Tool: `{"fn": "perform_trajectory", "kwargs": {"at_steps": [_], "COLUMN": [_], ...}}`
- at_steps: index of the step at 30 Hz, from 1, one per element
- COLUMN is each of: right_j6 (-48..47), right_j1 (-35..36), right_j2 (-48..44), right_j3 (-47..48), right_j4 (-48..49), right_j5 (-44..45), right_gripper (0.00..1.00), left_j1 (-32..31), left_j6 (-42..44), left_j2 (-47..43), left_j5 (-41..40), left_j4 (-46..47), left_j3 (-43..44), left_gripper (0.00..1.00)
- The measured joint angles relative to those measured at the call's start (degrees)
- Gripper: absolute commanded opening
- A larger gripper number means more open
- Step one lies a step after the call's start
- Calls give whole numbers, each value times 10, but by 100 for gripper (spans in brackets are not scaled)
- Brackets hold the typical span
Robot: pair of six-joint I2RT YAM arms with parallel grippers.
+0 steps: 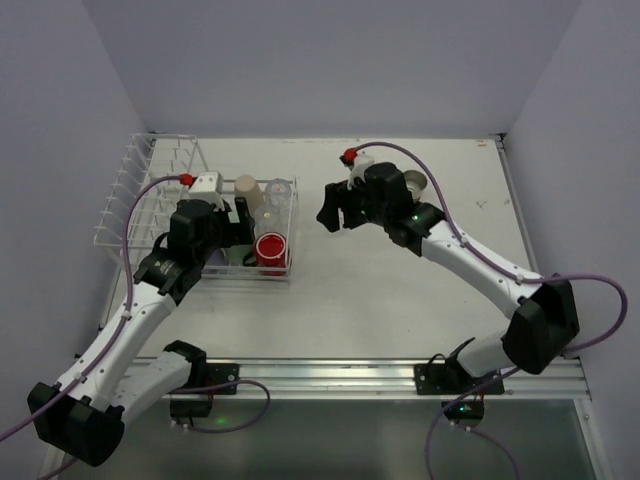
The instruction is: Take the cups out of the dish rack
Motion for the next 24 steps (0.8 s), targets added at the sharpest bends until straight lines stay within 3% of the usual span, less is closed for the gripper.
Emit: {"fn": "perform_trajectory", "kwargs": {"at_steps": [5, 17, 22, 24], "right_j6": [49, 75, 76, 76], "right_j1": [20, 26, 26, 26], "right_j2": [-76, -102, -109, -109], "right_j3": [-123, -140, -140, -140], "right_j4": [101, 140, 140, 140], "right_j5": [-50, -76, -76, -76], "right_gripper": [68, 66, 65, 65], "left_j1": [0, 0, 0, 0], "left_j6": [-21, -29, -34, -35], "left_j2": [27, 99, 130, 139], "left_j5": [-30, -82, -82, -83], "left_j4": [1, 28, 48, 53], "left_j3": [3, 3, 3, 3], "left_gripper": [98, 86, 74, 63]}}
